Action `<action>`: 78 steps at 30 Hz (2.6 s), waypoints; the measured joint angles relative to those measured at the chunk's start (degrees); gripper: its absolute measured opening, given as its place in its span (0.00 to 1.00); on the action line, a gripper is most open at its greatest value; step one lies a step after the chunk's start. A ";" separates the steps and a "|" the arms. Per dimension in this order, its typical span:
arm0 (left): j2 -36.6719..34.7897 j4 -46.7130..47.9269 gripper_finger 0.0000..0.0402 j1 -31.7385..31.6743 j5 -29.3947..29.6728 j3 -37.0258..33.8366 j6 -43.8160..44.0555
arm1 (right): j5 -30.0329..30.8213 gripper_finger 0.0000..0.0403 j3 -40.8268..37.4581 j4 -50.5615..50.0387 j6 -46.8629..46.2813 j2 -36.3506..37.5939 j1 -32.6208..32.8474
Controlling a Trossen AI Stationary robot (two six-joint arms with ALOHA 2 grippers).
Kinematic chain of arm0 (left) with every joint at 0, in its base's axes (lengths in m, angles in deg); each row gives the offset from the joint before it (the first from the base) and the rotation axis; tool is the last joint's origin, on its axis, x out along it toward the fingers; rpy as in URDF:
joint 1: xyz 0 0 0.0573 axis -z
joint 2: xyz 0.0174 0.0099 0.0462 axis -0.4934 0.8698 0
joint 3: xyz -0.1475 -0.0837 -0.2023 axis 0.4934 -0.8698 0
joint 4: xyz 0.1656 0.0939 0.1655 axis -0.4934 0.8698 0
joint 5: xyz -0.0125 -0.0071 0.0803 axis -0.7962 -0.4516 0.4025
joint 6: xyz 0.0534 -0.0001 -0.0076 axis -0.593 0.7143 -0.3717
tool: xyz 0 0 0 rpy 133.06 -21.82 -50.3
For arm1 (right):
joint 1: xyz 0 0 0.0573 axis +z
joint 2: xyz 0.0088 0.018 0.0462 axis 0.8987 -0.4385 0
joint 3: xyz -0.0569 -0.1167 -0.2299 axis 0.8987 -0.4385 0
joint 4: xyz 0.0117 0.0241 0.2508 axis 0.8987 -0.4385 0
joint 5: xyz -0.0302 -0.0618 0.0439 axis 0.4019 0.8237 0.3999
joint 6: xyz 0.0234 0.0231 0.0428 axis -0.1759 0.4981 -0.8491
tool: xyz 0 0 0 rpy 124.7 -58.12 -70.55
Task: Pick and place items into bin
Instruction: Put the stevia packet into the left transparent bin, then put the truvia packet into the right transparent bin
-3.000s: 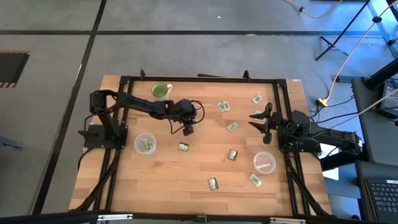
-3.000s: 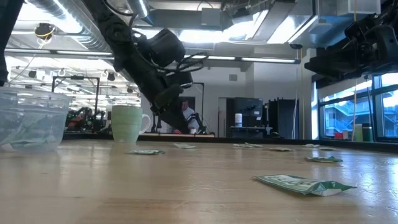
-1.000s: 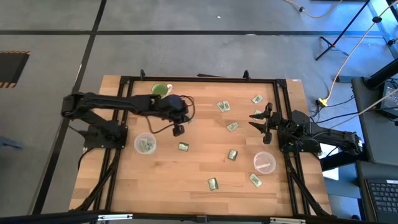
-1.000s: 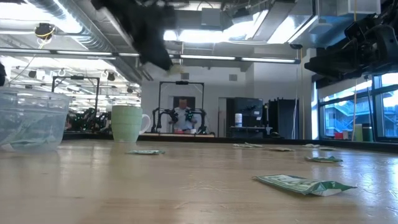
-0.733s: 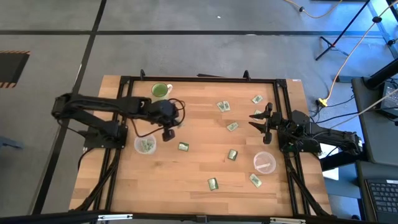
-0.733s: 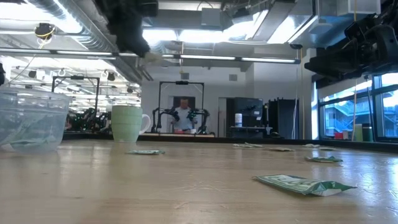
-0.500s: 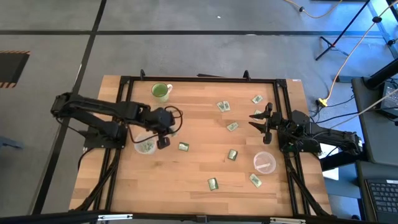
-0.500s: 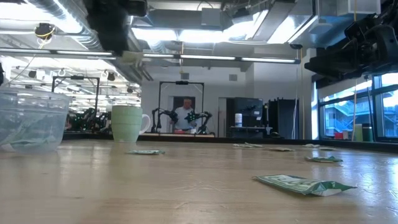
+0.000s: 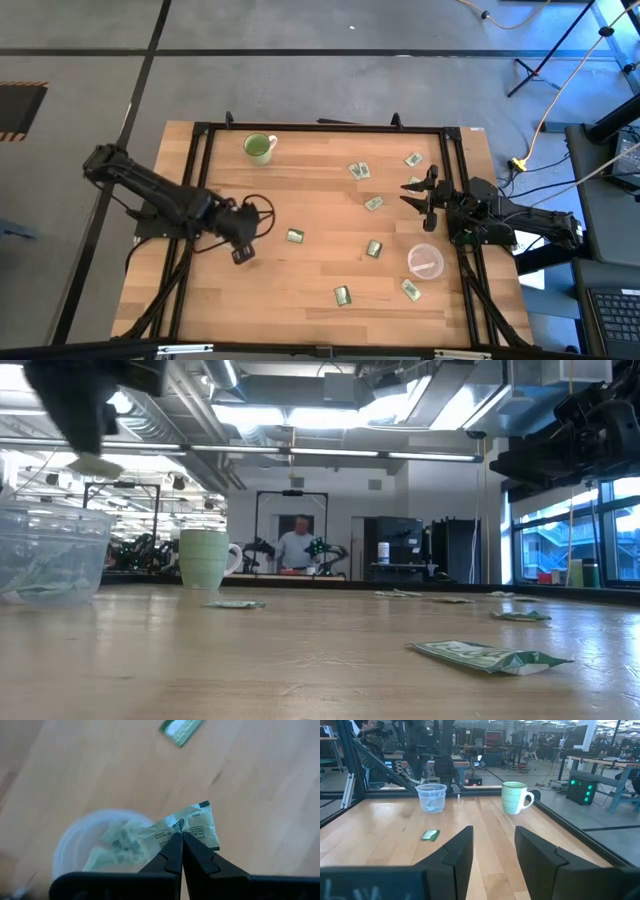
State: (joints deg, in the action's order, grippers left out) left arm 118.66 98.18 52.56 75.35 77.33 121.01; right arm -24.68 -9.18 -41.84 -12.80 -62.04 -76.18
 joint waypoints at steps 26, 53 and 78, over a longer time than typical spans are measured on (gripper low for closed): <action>-5.85 2.38 0.01 8.77 8.98 -12.06 22.18 | 0.00 0.37 -0.01 0.00 -0.15 0.01 -0.01; -5.03 -6.23 0.19 -4.16 11.79 -1.90 -8.61 | 0.02 0.37 -0.02 0.00 -0.11 0.00 0.00; 11.93 -43.29 0.19 -14.55 7.85 -1.88 -55.14 | -2.06 0.33 8.84 -4.88 -22.66 -8.08 2.78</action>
State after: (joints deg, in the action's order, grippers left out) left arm 130.58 54.89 38.01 83.21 75.46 65.88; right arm -26.74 -0.34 -46.72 -35.46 -70.12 -73.40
